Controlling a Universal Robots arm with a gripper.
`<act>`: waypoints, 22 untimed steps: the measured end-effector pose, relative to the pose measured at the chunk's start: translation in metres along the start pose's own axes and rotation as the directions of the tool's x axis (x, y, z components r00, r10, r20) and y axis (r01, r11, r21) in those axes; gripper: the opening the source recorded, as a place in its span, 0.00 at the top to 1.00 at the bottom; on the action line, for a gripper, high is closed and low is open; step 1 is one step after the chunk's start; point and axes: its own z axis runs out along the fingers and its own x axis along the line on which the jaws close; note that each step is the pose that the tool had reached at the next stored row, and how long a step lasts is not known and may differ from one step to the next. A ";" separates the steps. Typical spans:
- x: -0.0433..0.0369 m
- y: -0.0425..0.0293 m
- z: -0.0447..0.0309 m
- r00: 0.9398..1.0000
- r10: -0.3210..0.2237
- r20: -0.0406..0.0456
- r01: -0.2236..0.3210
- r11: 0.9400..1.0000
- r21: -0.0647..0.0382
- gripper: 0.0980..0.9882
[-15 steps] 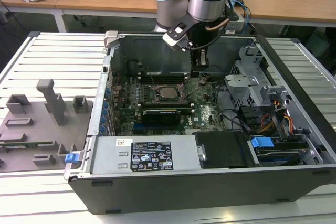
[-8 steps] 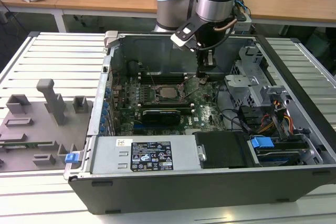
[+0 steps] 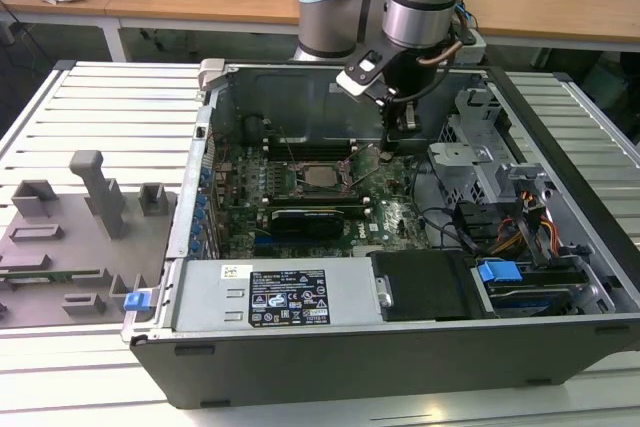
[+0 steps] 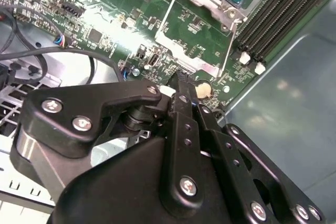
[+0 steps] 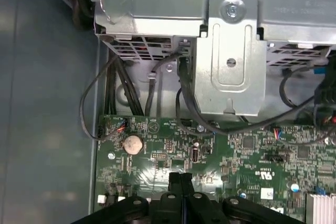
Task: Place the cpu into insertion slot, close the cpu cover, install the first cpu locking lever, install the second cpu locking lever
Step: 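Close the cpu cover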
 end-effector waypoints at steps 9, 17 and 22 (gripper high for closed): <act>-0.0001 -0.0053 0.0082 1.000 -0.003 0.005 0.003 1.000 0.009 0.99; 0.0002 -0.0132 0.0078 1.000 -0.002 0.005 0.002 1.000 0.009 0.99; 0.0004 -0.0175 0.0076 1.000 -0.002 0.005 0.002 1.000 0.009 0.99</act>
